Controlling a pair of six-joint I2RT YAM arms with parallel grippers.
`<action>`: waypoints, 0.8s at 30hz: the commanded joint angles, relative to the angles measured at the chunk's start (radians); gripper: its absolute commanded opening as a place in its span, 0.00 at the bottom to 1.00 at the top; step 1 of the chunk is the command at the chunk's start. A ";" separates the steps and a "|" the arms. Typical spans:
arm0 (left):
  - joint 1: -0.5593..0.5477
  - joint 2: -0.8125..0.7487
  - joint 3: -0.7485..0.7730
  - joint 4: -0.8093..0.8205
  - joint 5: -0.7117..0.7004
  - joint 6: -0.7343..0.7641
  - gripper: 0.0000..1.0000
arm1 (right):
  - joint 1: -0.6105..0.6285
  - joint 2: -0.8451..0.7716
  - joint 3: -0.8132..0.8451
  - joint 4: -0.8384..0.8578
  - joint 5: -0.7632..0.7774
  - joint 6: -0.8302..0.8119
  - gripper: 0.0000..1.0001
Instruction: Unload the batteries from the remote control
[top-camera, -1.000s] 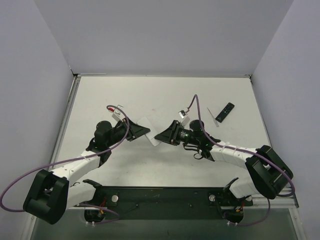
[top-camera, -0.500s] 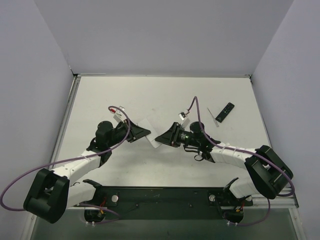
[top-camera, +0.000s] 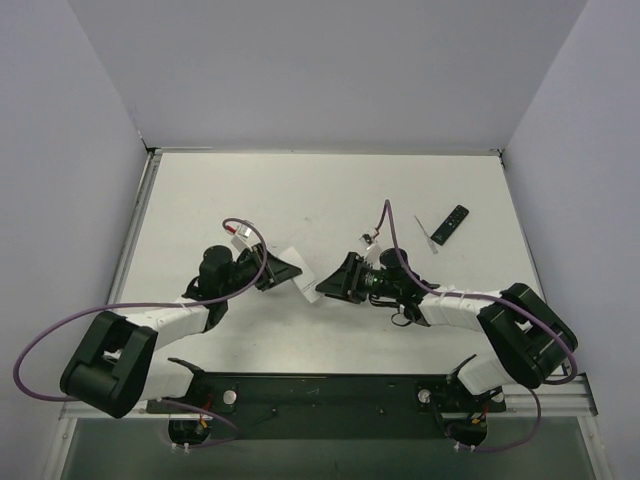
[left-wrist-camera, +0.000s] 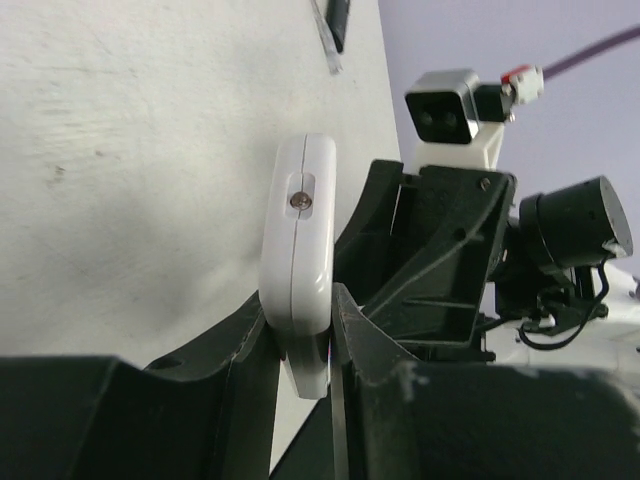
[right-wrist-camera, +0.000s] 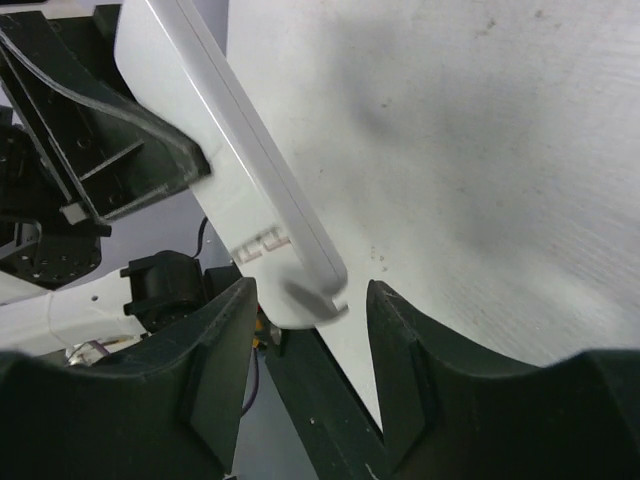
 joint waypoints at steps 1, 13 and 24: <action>0.034 0.020 -0.003 0.080 -0.090 0.061 0.00 | -0.027 0.004 -0.023 0.001 -0.027 -0.025 0.47; 0.036 0.050 -0.025 0.158 -0.064 0.036 0.00 | -0.034 0.022 -0.018 0.035 -0.042 0.010 0.50; 0.025 0.055 -0.022 0.204 -0.029 -0.044 0.00 | -0.001 0.119 0.025 0.150 -0.067 0.074 0.43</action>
